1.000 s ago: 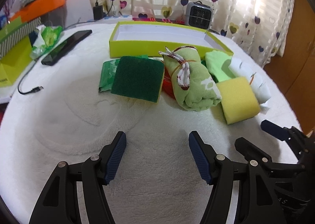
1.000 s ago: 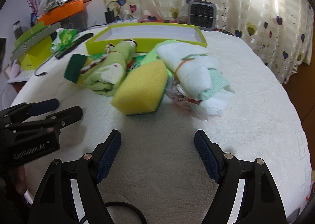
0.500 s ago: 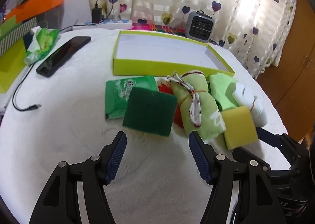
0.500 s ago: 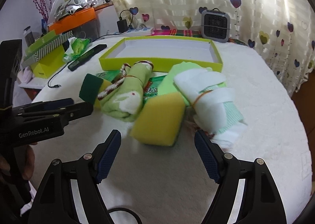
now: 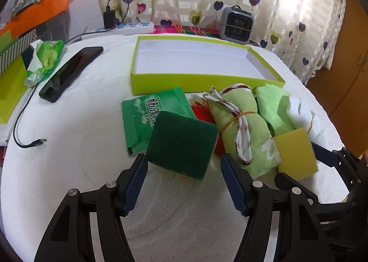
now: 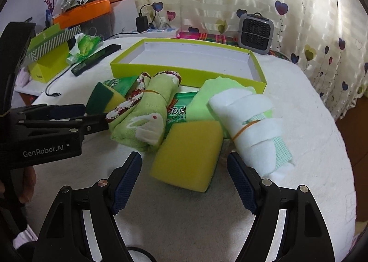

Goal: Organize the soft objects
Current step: 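Grasp the green-faced sponge with the left tool while the right tool grasps the yellow sponge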

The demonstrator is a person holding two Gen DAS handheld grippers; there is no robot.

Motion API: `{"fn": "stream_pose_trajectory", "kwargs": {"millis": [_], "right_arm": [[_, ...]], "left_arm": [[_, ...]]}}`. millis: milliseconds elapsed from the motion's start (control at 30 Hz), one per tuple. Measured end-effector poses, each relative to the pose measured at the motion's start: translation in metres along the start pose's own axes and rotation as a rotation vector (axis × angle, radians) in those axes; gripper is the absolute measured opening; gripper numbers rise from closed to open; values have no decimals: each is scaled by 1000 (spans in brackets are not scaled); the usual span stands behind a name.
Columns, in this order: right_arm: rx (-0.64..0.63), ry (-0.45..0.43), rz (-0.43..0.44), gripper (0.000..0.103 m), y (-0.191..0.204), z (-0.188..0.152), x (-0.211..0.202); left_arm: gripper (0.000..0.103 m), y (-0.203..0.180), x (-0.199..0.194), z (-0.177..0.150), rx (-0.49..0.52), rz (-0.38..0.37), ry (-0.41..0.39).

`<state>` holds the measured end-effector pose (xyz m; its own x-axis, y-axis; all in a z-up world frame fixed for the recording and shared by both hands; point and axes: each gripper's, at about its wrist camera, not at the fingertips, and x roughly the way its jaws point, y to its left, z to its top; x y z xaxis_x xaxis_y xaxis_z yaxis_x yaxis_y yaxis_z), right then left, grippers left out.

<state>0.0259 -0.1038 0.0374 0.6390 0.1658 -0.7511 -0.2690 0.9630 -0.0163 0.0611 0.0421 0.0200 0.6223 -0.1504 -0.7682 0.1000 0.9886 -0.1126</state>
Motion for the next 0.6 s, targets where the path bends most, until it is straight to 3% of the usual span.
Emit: {"fn": "stream_pose_trajectory", "kwargs": {"millis": [233, 600], "right_arm": [[-28, 0, -40, 76, 5, -1, 4], [-7, -3, -40, 56, 1, -1, 5]], "left_arm": [[65, 2, 6, 3, 2, 23, 0], [57, 2, 2, 2, 1, 24, -27]]}}
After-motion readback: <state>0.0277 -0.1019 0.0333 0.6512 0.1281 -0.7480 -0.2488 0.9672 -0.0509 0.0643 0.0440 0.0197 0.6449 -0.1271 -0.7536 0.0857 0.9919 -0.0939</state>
